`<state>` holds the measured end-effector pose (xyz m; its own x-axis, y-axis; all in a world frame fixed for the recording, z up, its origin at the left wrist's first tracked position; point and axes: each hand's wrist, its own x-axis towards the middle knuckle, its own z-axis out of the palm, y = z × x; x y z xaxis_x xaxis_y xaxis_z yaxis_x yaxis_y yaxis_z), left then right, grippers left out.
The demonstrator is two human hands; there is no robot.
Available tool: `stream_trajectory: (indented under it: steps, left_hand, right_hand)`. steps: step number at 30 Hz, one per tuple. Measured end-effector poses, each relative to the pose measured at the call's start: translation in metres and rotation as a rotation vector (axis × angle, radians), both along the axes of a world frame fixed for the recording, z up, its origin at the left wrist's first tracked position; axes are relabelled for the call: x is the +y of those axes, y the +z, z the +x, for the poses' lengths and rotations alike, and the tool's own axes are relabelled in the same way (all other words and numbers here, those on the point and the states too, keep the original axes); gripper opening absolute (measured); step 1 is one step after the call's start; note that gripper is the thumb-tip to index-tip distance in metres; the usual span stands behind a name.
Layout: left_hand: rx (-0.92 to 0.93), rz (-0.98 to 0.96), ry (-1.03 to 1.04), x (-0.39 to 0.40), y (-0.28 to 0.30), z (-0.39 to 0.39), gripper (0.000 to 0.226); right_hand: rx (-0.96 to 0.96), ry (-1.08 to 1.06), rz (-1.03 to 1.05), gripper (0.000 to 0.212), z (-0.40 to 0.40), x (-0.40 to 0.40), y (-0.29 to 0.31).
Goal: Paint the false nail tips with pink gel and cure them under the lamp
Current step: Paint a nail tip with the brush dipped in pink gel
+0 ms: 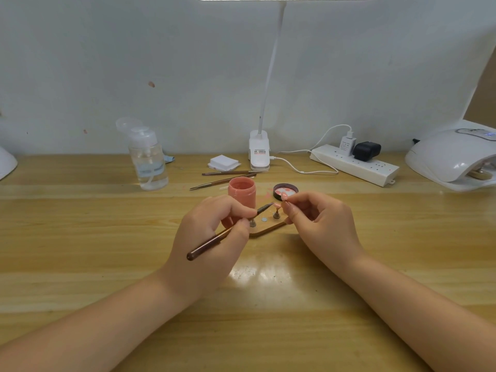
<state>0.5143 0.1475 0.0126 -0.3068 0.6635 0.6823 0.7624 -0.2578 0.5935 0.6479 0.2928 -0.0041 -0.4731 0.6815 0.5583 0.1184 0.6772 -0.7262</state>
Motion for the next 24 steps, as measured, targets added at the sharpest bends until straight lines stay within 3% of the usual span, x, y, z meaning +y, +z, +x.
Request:
stream_trajectory:
  steps: [5,10,15,24]
  left_hand:
    - [0.102,-0.005,-0.027,0.0012,0.0016,0.0048,0.016]
    - [0.019,0.005,0.008,-0.0013,0.0013,0.0008,0.022]
    - [0.097,-0.016,-0.028,0.0005,0.0017,0.0051,0.016]
    - [0.013,-0.011,-0.036,0.0016,0.0002,0.0034,0.018]
  right_hand:
    - [0.007,0.017,0.014,0.008,-0.0001,-0.0022,0.0012]
    - [0.0,0.012,-0.024,0.008,0.0011,-0.0013,0.0013]
    - [0.017,0.03,-0.042,0.007,0.0005,-0.0033,0.0022]
    - [0.029,0.034,-0.057,0.009,0.0011,-0.0036,0.0032]
